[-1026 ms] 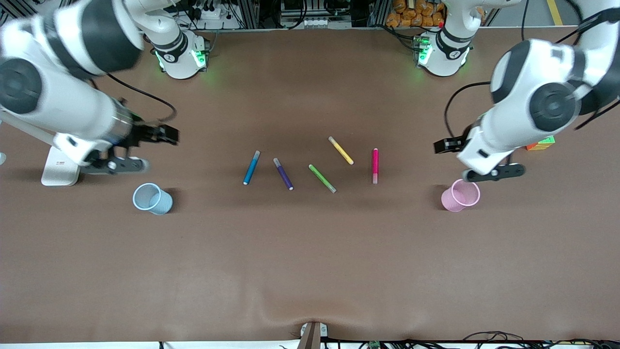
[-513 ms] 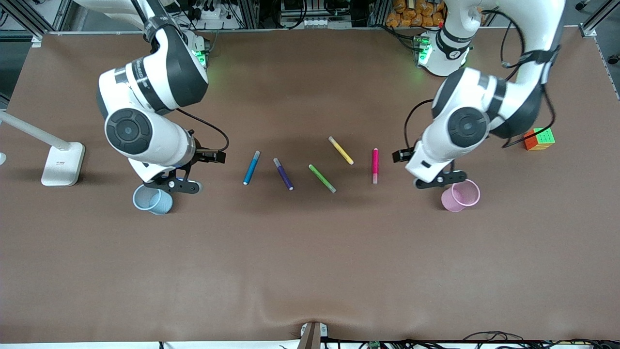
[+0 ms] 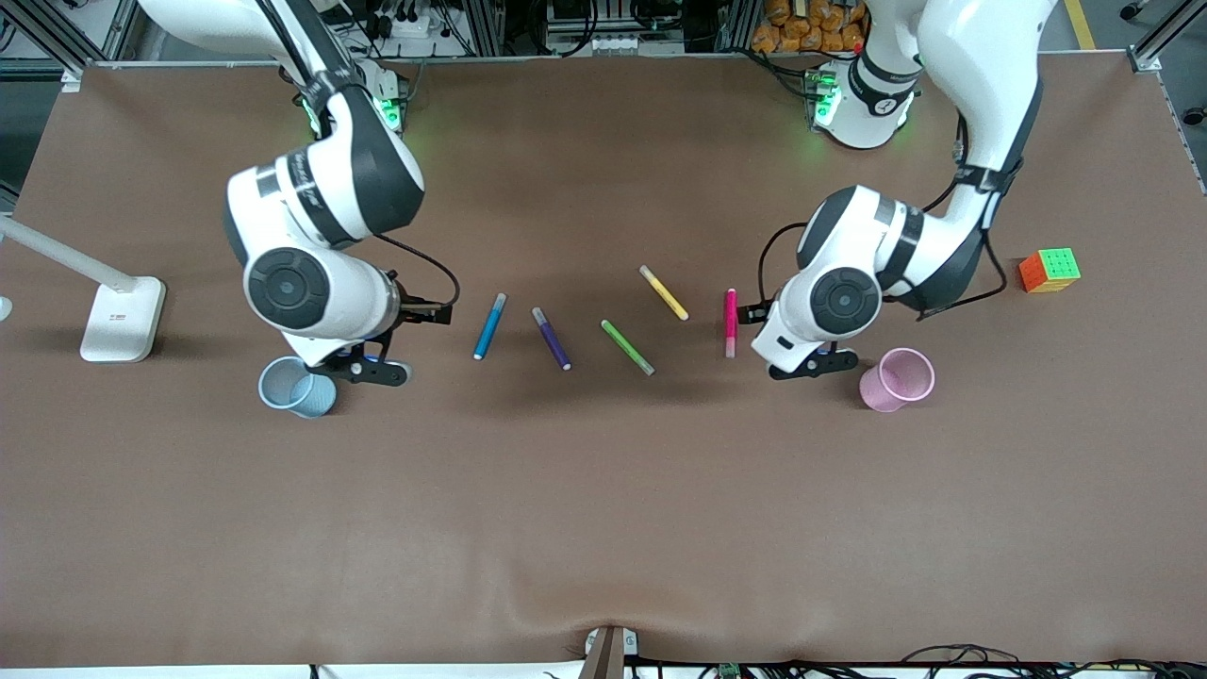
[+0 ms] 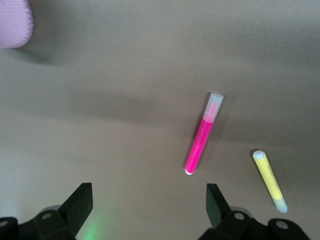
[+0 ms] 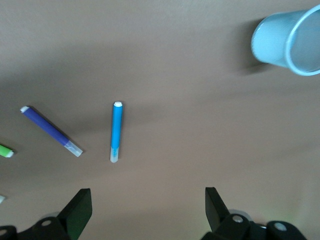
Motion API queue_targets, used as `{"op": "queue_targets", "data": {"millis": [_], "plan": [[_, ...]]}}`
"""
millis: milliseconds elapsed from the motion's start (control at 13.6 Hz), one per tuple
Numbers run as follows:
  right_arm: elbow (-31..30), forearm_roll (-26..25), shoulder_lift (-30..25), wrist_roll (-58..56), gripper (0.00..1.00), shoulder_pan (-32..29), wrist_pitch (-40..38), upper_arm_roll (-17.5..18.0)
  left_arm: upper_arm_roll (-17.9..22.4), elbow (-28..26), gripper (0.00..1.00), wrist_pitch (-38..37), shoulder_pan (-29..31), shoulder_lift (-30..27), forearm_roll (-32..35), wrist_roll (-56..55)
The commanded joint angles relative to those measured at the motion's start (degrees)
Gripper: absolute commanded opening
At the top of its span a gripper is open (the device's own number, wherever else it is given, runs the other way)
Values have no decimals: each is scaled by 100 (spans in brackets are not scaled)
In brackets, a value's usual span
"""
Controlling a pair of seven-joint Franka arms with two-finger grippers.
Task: Place pink and blue markers in matching cups
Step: 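Grasp the blue marker with the right gripper while the left gripper grasps the pink marker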
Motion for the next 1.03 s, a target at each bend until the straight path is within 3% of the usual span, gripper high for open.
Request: {"op": "queue_targets", "data": {"millis": [0,220,659,953], "plan": [[-764,57,-113,118,100,324,642,-39,-23,111,100,127,-23,177,-18,71],[-1564,74,-157,451,100,561,1679,-39,-23,120,100,469,-41,414,-9,422],[-3138,74,-157,1908,100,1352,4095,-48,-23,322,87,803,-138,942,0,475],[-3518,66,-43,2025,100,1424,4934,-48,-23,331,80,1068,-225,1179,0,467]]}}
